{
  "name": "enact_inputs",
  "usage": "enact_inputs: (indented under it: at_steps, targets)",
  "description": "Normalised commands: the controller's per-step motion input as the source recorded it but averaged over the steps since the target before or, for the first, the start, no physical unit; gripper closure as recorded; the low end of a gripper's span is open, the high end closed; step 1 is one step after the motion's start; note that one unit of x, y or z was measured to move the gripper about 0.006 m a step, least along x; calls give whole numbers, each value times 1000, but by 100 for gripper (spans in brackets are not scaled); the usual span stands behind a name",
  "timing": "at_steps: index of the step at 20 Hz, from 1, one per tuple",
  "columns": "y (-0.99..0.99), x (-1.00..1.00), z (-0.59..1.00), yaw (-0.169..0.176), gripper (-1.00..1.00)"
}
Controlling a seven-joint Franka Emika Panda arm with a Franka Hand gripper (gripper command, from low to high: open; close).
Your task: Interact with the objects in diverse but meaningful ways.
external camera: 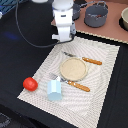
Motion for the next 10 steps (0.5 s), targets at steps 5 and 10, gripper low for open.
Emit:
enact_inputs:
  at_steps: [5,10]
  targets:
    - [-458,670,353,-27,100]
    - [-515,727,203,-30,100]
